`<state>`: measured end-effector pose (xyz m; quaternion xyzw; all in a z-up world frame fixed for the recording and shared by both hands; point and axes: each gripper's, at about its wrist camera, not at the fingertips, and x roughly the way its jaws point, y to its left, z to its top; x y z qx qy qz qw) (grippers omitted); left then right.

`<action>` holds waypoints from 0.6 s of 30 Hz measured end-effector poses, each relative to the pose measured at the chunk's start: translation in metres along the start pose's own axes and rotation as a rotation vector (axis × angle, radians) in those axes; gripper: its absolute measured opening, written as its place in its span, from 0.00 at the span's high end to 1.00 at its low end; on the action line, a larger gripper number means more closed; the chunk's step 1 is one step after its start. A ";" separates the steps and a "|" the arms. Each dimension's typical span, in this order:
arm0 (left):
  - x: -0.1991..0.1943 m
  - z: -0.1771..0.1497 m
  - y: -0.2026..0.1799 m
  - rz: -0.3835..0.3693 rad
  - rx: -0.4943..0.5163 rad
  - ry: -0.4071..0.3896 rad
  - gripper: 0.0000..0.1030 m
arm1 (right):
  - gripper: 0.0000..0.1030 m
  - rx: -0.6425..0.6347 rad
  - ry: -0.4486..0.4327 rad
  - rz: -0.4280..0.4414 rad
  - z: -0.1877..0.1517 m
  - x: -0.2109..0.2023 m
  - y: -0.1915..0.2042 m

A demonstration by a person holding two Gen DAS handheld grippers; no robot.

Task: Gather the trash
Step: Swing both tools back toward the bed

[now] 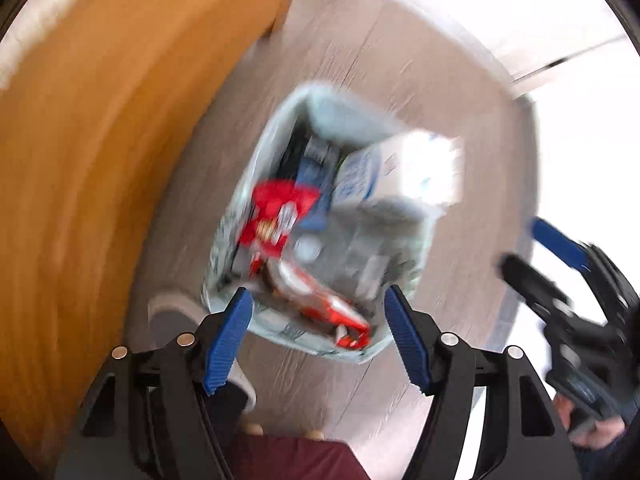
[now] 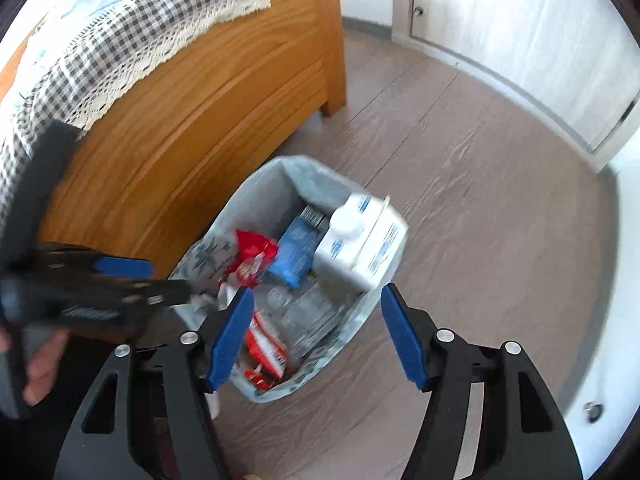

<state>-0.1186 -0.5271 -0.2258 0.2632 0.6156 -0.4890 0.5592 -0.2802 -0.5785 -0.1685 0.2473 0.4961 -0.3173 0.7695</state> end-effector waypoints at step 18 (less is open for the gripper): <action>-0.372 -0.164 0.180 0.339 -0.229 -0.879 0.09 | 0.26 -0.329 -0.577 0.199 0.117 -0.162 0.237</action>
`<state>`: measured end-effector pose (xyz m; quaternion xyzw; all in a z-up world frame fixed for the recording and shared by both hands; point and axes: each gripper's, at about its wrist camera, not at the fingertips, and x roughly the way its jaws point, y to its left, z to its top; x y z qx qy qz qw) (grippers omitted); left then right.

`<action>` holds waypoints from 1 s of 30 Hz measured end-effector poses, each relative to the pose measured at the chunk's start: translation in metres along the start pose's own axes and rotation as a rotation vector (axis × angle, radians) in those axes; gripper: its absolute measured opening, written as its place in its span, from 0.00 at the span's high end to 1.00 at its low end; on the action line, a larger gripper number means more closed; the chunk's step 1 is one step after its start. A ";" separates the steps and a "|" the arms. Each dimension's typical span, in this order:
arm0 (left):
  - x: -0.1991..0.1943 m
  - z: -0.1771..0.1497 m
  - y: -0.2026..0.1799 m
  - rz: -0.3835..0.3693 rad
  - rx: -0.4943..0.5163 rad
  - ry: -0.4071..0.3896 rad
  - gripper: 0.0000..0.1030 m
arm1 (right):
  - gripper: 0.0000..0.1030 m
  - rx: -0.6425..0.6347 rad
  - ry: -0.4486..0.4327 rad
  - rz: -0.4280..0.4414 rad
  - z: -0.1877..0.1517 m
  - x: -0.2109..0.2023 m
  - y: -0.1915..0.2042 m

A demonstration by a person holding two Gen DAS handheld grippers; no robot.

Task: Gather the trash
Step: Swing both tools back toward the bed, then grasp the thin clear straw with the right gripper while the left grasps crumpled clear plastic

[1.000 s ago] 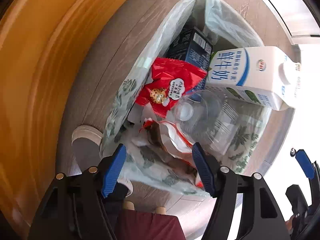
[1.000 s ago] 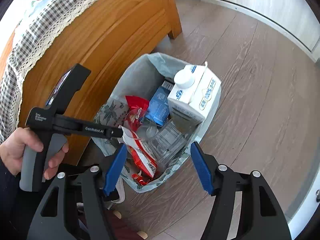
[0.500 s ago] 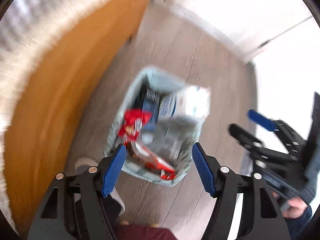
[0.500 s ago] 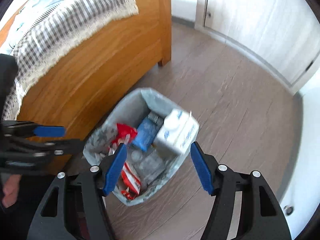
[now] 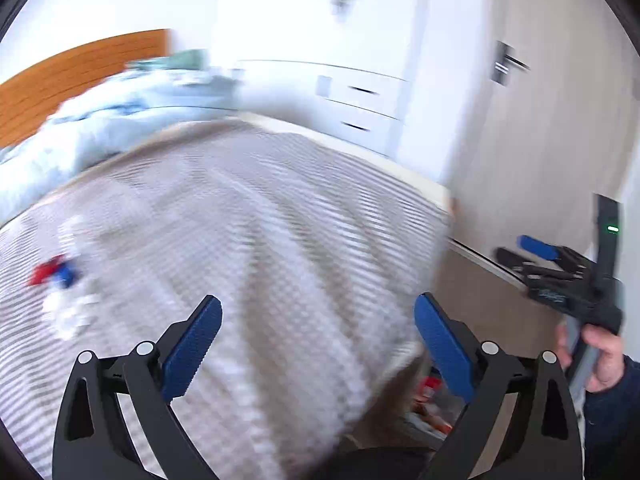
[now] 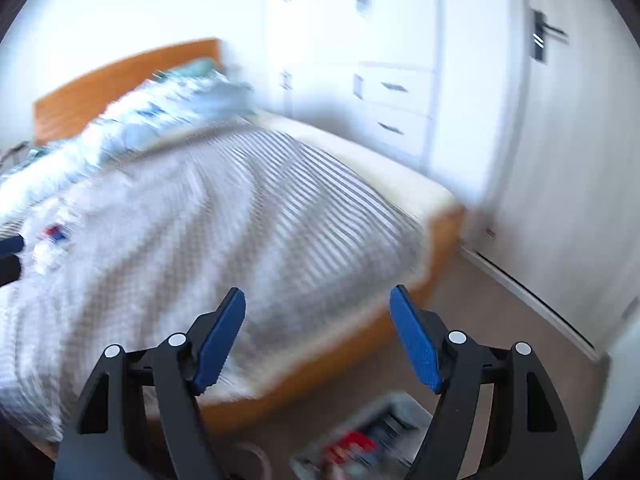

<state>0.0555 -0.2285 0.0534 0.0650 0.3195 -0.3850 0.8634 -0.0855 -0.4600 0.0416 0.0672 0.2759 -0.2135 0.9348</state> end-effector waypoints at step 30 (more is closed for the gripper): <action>-0.039 -0.046 0.288 0.279 -0.642 0.012 0.09 | 0.95 -0.386 0.318 0.270 -0.045 0.120 0.256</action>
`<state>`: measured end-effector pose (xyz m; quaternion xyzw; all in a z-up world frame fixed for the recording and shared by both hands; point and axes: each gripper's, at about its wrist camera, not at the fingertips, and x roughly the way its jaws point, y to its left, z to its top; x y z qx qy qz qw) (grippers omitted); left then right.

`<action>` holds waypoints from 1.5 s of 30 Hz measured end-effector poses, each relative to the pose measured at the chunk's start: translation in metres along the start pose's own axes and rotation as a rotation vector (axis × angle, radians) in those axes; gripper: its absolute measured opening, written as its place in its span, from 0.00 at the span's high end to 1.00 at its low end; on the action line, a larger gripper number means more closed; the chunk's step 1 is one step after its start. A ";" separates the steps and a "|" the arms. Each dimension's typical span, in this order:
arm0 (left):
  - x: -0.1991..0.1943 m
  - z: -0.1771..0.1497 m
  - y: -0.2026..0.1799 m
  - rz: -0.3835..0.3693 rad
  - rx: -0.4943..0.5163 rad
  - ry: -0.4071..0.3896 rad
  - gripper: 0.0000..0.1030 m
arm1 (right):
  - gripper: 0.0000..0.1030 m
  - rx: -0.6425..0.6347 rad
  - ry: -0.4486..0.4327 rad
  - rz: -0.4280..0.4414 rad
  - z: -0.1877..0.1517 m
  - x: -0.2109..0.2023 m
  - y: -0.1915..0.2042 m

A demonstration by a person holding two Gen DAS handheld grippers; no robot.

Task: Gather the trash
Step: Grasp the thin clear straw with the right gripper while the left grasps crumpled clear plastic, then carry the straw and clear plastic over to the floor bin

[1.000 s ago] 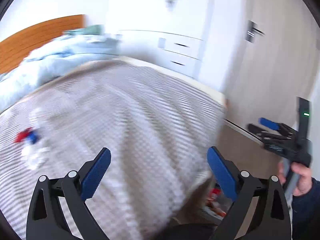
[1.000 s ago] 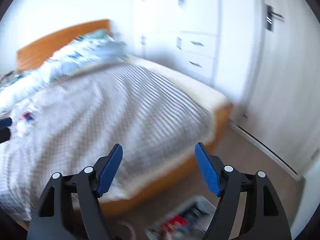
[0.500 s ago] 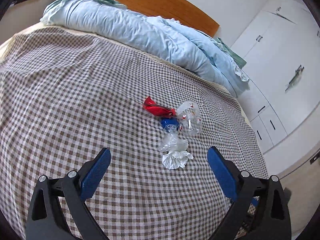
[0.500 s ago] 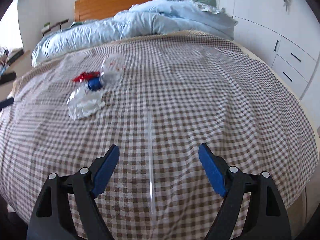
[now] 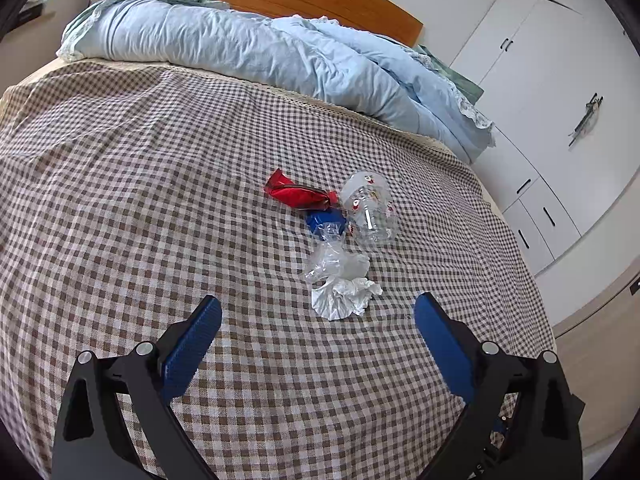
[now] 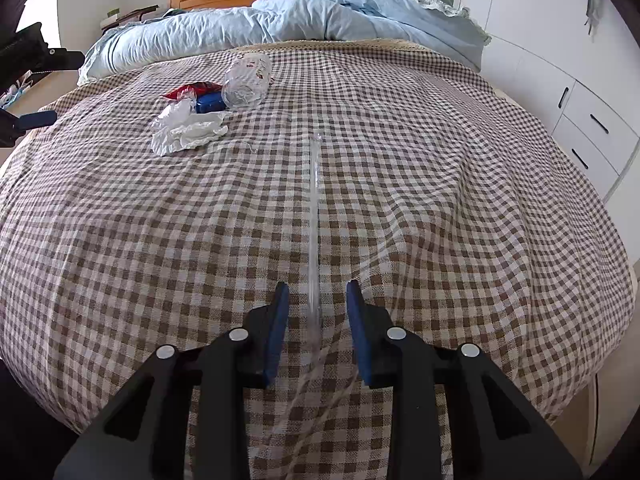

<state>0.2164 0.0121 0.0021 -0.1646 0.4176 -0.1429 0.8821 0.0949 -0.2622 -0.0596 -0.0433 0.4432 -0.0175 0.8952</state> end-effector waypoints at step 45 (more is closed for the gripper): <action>-0.001 -0.091 -0.214 -0.423 0.561 0.082 0.66 | 0.95 0.447 0.274 -0.358 -0.257 -0.150 -0.232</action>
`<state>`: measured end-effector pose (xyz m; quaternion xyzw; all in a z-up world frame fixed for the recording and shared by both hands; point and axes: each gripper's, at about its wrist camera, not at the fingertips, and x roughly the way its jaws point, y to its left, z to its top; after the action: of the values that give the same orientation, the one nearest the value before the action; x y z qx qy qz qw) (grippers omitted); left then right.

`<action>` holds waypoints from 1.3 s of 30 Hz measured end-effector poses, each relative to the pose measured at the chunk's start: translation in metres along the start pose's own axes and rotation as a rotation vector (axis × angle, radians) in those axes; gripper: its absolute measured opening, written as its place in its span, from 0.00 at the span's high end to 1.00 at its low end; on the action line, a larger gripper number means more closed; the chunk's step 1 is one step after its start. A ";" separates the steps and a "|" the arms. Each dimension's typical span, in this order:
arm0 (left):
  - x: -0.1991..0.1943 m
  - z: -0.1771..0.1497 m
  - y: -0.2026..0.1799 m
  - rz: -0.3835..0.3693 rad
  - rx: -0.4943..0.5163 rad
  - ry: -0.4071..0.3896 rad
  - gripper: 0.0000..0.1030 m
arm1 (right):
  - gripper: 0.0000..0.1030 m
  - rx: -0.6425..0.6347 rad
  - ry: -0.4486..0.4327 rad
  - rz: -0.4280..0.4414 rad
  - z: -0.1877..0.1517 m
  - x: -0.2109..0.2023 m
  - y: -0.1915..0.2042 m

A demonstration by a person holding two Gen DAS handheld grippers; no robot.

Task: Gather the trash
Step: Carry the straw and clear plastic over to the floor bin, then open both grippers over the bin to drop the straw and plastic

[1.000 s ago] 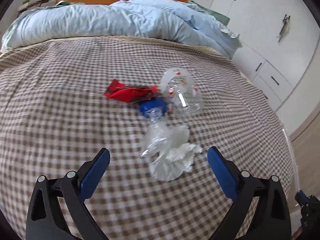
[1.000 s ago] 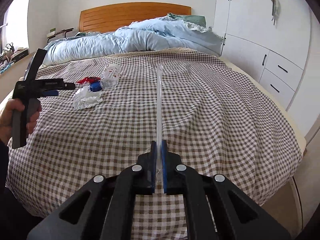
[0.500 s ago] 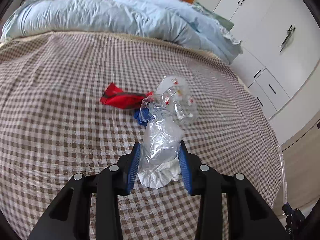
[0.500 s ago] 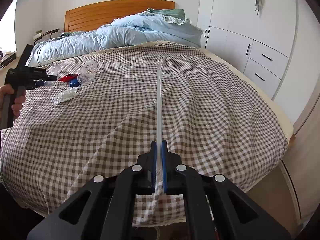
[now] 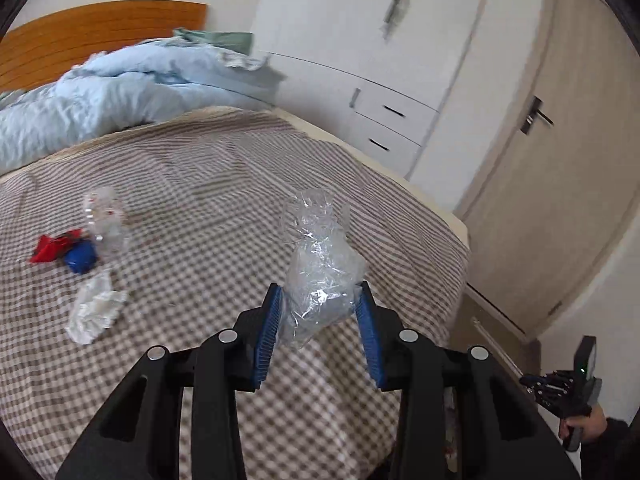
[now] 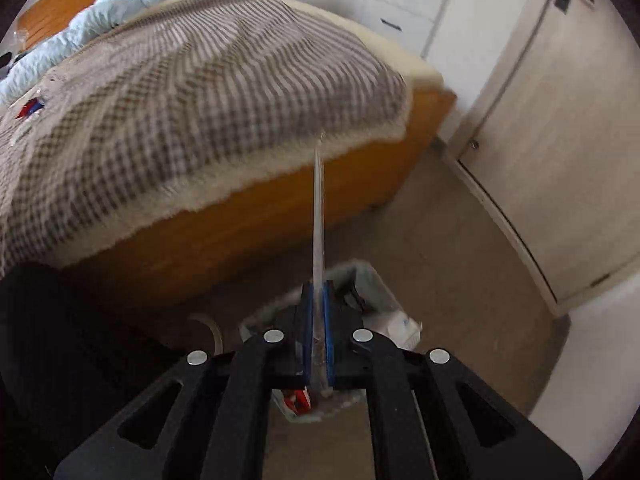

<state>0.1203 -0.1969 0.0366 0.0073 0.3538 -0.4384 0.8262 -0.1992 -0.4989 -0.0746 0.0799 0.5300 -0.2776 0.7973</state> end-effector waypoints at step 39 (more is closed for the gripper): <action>0.133 -0.125 -0.191 -0.208 0.282 0.411 0.66 | 0.94 0.302 0.302 0.053 -0.054 0.160 -0.086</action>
<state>-0.0429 -0.3700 -0.0791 0.1747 0.4485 -0.5553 0.6781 -0.2424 -0.6049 -0.2259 0.2531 0.5937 -0.3175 0.6947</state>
